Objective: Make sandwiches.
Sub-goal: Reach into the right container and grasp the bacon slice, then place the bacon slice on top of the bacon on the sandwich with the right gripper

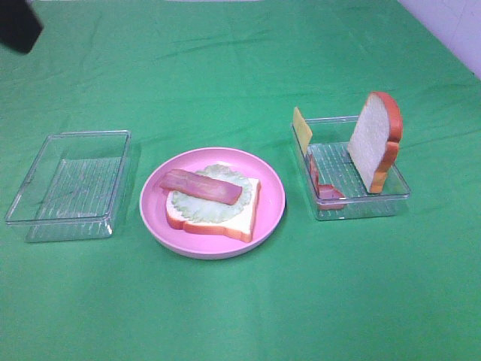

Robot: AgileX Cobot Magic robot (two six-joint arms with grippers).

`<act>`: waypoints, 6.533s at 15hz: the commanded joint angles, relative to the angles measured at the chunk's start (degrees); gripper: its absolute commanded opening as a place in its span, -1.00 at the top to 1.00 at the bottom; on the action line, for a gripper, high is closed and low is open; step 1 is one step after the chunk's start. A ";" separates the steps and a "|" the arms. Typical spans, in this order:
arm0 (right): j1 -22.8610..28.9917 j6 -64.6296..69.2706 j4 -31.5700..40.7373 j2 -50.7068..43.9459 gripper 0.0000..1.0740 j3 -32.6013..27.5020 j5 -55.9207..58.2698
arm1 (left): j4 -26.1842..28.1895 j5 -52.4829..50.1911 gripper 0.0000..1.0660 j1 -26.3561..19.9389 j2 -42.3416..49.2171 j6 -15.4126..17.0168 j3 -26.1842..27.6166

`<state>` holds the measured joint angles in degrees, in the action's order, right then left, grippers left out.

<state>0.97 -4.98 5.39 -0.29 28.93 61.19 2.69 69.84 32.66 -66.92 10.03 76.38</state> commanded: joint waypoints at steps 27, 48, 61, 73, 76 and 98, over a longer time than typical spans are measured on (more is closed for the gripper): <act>-0.23 -0.86 4.35 24.81 -0.39 2.06 -4.93 | -1.26 -9.85 -0.46 0.23 65.72 -10.60 -47.67; 20.68 4.98 8.77 107.72 -0.39 61.08 6.76 | -1.26 -9.91 -0.46 0.23 65.72 -10.54 -47.73; 21.14 8.82 3.90 123.93 -0.01 69.44 6.93 | -1.26 -9.91 -0.46 0.23 65.72 -10.54 -47.73; 21.14 9.45 1.95 126.05 1.00 69.50 5.90 | -1.26 -9.91 -0.46 0.23 65.72 -10.54 -47.73; 21.14 9.45 2.23 126.05 1.00 69.56 7.28 | -1.26 -9.91 -0.46 0.23 65.72 -10.54 -47.73; 28.02 -8.48 32.89 111.78 1.00 69.44 4.35 | -1.26 -9.91 -0.46 0.23 65.72 -10.54 -47.73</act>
<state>28.59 -12.49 37.93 110.92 98.20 66.29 1.09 60.39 32.66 -1.55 -0.34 28.76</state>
